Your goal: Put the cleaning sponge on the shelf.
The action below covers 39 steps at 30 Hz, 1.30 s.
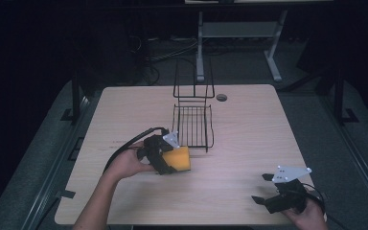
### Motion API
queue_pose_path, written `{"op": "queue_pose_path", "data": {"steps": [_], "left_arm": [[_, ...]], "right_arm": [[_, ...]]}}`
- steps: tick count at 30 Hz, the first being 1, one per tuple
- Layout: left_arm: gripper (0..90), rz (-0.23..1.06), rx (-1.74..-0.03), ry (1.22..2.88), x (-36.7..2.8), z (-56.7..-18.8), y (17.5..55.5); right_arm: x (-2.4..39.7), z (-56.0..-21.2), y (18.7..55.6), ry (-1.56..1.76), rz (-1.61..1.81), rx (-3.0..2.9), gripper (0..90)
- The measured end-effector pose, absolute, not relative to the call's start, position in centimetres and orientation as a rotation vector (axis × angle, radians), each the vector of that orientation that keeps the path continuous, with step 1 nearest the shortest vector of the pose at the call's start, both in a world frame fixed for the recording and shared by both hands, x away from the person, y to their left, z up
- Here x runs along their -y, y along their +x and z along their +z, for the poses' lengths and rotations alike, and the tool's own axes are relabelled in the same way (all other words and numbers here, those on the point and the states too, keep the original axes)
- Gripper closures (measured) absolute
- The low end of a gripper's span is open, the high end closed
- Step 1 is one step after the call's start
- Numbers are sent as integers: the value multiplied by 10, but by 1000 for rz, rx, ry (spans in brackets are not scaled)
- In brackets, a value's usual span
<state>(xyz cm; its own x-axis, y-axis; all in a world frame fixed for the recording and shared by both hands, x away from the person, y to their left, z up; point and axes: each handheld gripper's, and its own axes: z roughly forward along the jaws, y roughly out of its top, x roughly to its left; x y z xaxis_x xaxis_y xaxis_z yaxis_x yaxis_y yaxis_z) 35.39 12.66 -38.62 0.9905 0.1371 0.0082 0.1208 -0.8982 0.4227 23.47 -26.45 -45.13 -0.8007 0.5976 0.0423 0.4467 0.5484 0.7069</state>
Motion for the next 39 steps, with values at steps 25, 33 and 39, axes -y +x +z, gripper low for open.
{"op": "queue_pose_path", "data": {"steps": [25,33,39], "left_arm": [[216,55,-169,2703,-120,-380,370],[216,53,-164,2697,-120,-380,373],[216,47,-169,2688,-120,-381,376]], "right_arm": [[266,-452,235,886,1092,-2588,133],[266,-452,235,880,1087,-2590,134],[266,-452,235,877,1084,-2595,133]]}}
